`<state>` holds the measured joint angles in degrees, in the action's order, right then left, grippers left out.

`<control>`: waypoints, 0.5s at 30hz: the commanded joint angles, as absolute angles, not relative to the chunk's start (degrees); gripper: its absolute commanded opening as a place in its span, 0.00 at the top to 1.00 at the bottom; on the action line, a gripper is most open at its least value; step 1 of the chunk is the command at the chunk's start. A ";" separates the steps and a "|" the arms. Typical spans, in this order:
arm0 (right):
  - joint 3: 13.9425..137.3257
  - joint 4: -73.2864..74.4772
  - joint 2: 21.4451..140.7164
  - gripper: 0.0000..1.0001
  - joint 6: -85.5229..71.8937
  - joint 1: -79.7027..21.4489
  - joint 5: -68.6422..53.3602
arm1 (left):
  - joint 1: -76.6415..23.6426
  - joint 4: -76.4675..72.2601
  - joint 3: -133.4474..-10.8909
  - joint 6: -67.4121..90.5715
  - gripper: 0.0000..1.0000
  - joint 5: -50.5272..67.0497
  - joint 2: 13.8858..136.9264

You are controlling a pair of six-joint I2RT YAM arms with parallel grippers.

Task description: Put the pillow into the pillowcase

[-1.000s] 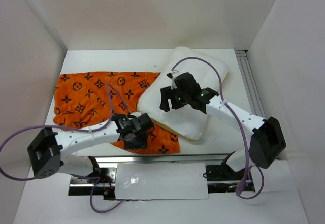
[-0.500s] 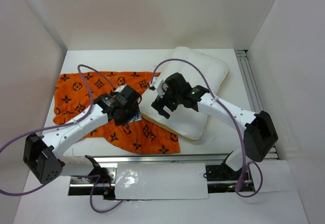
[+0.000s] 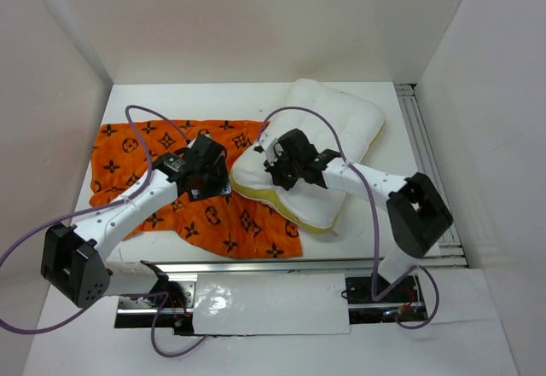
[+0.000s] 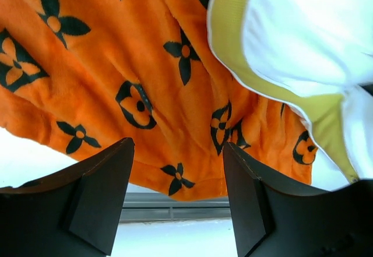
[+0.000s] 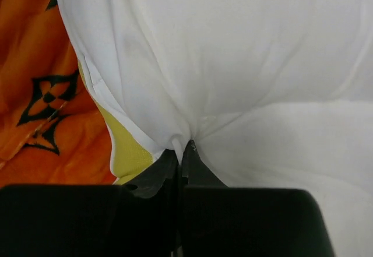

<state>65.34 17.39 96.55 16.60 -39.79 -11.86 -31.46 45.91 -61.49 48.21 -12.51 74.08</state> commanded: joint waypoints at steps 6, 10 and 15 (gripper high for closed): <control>64.33 9.39 76.30 1.00 0.10 -27.61 -6.51 | -30.94 37.80 -63.02 44.82 0.27 -10.11 81.90; 66.27 12.65 75.67 1.00 -2.02 -24.44 -5.27 | -30.94 37.18 -66.61 44.82 0.28 -11.95 89.28; 66.80 12.13 75.67 1.00 -3.43 -20.75 -10.71 | -31.46 36.65 -73.82 46.04 0.30 -13.52 97.90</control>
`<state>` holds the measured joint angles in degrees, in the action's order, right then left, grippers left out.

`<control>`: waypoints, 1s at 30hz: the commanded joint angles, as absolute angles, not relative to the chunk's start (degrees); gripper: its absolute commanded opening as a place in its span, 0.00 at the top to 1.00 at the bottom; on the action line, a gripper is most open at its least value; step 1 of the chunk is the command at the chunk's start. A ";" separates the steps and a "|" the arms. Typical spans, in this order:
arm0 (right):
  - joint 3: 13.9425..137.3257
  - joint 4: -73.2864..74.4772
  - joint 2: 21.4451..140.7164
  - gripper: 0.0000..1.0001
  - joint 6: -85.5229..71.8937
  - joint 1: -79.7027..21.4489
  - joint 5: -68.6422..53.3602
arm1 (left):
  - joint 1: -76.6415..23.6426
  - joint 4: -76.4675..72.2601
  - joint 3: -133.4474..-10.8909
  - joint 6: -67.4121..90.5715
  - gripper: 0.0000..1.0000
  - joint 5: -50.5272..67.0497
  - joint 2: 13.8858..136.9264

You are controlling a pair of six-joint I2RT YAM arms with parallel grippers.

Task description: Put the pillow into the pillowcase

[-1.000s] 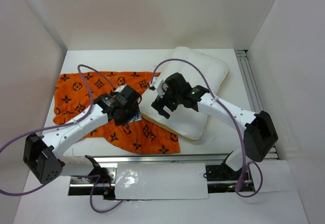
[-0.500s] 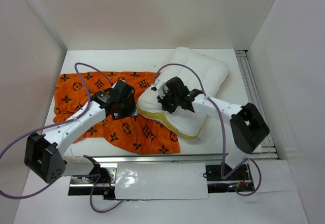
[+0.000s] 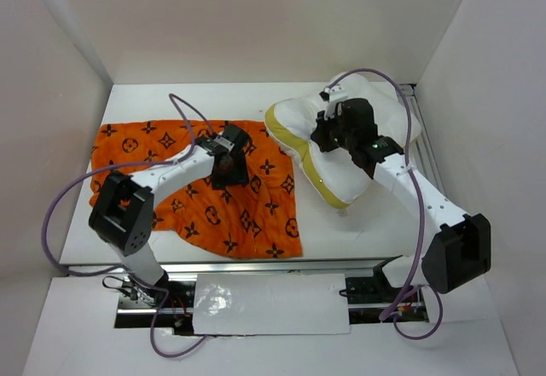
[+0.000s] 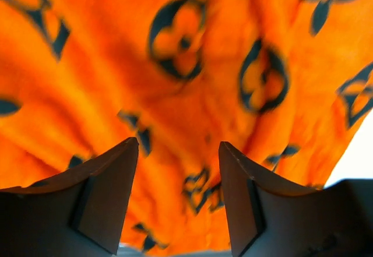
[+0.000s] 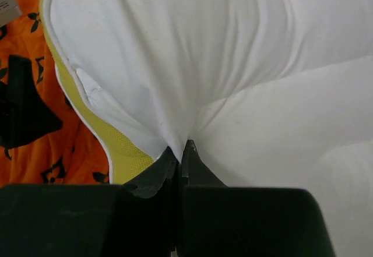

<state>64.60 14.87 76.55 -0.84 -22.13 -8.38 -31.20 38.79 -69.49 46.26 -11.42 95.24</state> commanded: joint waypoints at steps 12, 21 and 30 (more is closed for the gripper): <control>66.27 12.12 75.67 1.00 -3.43 -18.90 -16.70 | -28.21 38.41 -81.38 46.15 0.41 -17.75 109.68; 66.88 13.80 77.52 1.00 -2.81 -18.90 -16.70 | -25.05 36.31 -81.91 43.61 0.42 -14.96 111.27; 67.94 14.33 78.05 1.00 -2.81 -18.90 -14.94 | -26.10 31.29 -80.68 38.67 0.48 -13.71 110.13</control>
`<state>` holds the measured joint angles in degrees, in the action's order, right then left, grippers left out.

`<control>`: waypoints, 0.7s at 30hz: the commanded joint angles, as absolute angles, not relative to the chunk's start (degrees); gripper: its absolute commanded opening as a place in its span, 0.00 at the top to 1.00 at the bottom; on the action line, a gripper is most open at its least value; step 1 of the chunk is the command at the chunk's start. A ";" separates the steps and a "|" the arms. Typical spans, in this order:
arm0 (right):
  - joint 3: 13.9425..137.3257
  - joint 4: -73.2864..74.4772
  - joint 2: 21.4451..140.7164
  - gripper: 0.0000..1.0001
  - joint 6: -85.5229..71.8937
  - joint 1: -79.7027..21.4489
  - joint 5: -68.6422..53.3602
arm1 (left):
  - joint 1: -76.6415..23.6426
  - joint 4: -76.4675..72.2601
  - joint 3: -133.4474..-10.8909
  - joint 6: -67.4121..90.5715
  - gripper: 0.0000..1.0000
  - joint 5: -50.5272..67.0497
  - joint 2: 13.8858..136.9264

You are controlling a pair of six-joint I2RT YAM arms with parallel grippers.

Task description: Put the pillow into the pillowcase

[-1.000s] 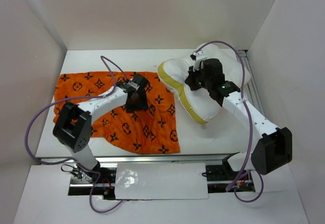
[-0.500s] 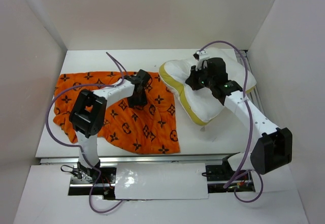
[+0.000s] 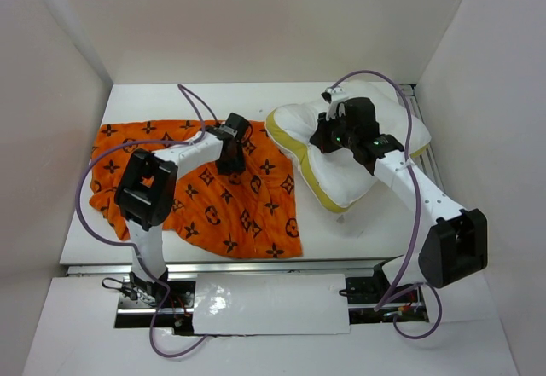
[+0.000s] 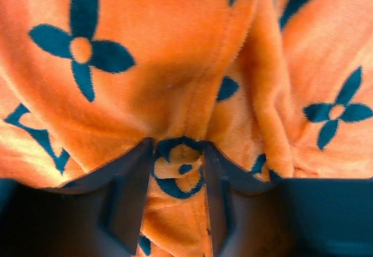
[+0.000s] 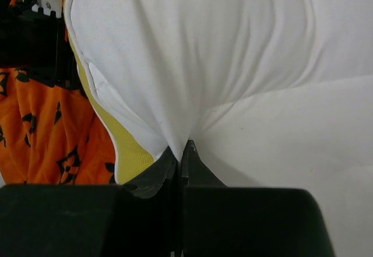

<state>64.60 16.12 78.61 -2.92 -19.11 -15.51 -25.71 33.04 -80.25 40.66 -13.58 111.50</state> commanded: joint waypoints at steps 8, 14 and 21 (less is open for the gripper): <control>67.94 15.91 78.05 1.00 -2.81 -19.42 -14.33 | -25.05 33.92 -80.68 39.37 1.00 -15.11 109.78; 67.94 20.90 76.99 1.00 -1.68 -24.50 -11.95 | -25.05 34.63 -81.73 37.19 1.00 -14.60 101.88; 68.46 24.79 79.27 1.00 2.29 -31.27 -17.75 | -25.05 37.27 -83.76 34.81 1.00 -11.43 96.78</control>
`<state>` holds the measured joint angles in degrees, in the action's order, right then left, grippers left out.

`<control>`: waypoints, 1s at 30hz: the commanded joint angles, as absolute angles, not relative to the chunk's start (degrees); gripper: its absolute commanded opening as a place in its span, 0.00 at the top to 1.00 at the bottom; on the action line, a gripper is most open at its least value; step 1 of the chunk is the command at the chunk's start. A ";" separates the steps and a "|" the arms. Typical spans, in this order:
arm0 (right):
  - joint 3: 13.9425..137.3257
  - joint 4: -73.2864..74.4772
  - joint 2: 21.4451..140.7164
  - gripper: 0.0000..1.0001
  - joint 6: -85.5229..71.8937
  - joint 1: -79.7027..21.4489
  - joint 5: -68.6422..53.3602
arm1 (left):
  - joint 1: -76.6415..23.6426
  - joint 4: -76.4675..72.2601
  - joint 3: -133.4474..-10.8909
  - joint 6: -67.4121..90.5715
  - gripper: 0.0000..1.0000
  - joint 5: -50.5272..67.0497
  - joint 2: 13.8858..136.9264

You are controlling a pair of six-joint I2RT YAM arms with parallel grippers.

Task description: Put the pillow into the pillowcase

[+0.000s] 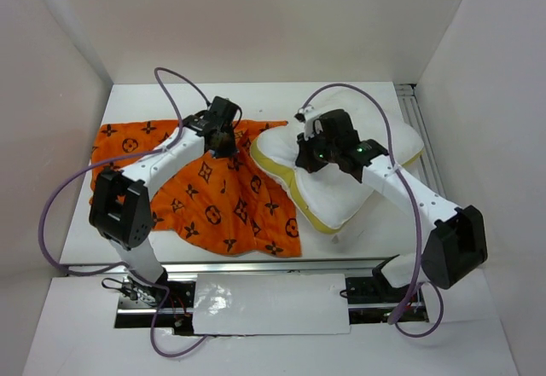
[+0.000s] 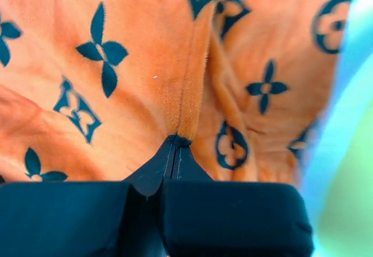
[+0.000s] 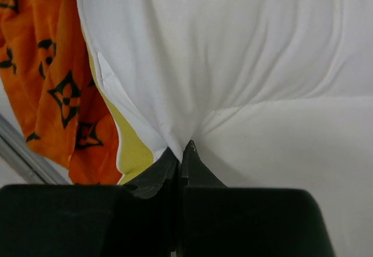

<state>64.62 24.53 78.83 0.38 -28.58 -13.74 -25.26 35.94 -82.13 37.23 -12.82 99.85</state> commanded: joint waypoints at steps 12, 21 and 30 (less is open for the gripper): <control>74.69 23.38 94.30 1.00 6.59 -37.79 -18.28 | -26.63 37.79 -82.00 34.80 1.00 -8.27 91.41; 88.31 14.08 102.56 1.00 5.46 -37.79 -24.79 | -30.75 36.57 -81.47 34.80 1.00 -4.75 90.88; 84.57 -13.41 106.44 1.00 -14.04 -33.84 -20.31 | -31.82 35.95 -79.55 35.42 1.00 -2.02 88.42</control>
<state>86.48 10.28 107.20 -4.29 -35.55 -21.69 -30.30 35.86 -80.88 35.77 -6.81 91.00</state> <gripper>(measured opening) 0.024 0.031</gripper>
